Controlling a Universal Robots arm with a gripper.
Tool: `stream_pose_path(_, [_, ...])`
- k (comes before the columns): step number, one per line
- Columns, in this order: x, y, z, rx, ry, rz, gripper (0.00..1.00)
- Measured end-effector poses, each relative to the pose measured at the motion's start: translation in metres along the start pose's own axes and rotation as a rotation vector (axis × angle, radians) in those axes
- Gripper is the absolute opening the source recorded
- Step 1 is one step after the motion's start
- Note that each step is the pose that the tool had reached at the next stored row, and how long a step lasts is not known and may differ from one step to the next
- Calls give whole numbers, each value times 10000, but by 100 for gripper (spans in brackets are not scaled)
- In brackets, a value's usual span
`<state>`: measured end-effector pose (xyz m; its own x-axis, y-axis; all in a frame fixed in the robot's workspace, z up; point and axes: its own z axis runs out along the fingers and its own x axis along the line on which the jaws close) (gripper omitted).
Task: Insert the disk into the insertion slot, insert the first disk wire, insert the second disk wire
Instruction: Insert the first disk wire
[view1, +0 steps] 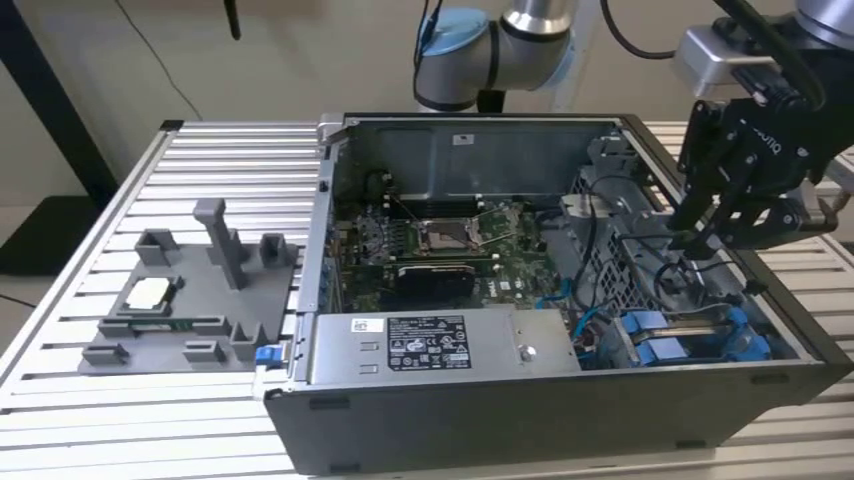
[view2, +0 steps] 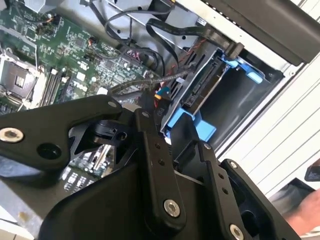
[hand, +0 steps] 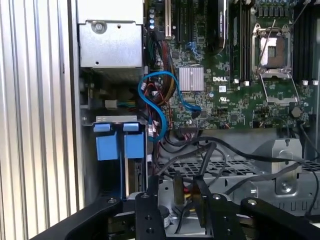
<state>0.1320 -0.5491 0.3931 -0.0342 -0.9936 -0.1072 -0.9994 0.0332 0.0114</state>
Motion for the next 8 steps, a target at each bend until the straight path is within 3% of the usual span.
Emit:
stream_pose_path(4, [1,0,12,-14,-444,3,38])
stream_pose_path(6, [1,-1,16,-15,-484,6,38])
stream_pose_path(7, [1,0,16,-15,-484,6,31])
stream_pose_path(8, [1,-1,16,-15,-485,6,31])
